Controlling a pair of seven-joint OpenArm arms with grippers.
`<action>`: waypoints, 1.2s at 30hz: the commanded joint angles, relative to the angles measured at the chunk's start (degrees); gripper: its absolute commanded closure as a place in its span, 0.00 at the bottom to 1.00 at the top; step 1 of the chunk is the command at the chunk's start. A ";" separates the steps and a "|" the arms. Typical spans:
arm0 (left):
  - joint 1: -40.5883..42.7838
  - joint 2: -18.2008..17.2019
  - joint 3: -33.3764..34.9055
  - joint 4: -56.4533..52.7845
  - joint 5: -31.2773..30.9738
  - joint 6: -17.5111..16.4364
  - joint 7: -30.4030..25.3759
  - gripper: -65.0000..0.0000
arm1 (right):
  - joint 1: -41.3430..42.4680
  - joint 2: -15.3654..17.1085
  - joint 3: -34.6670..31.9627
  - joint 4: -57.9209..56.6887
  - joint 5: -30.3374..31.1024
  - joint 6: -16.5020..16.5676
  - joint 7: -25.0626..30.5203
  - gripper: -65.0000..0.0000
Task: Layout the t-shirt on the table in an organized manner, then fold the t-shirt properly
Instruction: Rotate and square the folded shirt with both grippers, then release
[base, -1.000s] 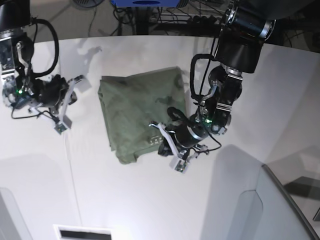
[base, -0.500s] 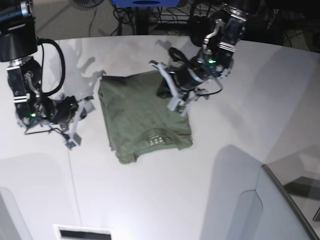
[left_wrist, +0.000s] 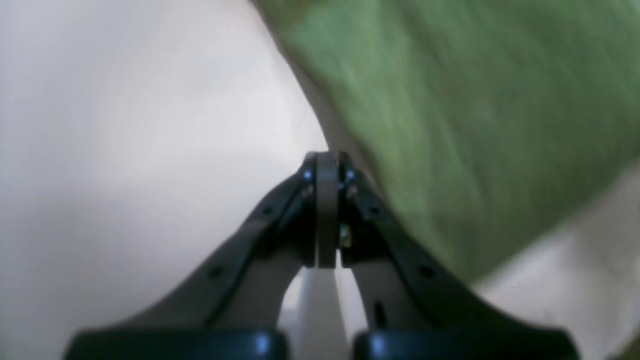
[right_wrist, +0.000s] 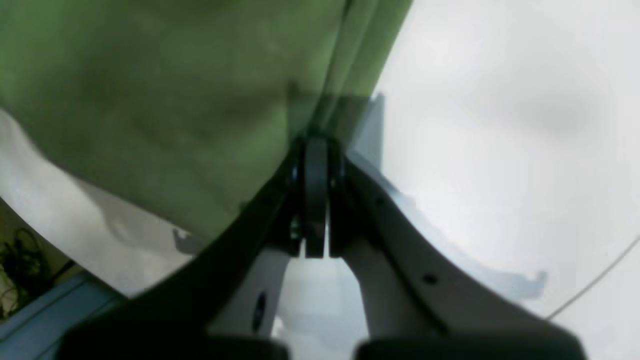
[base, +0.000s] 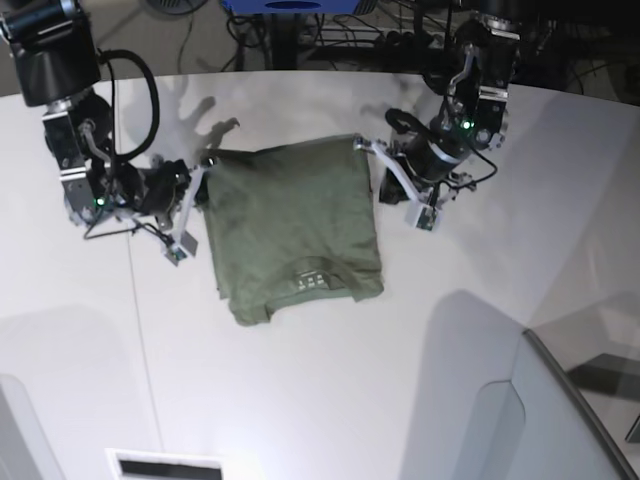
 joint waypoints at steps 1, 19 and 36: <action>-1.43 -0.12 -0.04 -0.56 -0.71 -0.43 -1.66 1.00 | 0.12 0.07 0.26 1.70 0.26 0.17 0.16 1.00; -13.56 0.05 6.38 -9.97 -0.71 -0.43 -2.28 1.00 | -5.16 -0.11 0.35 8.82 0.26 0.08 -4.24 1.00; -13.74 -4.69 5.68 -7.42 -1.32 -0.43 -2.28 1.00 | -4.98 -0.20 4.39 14.27 0.26 0.00 -8.99 1.00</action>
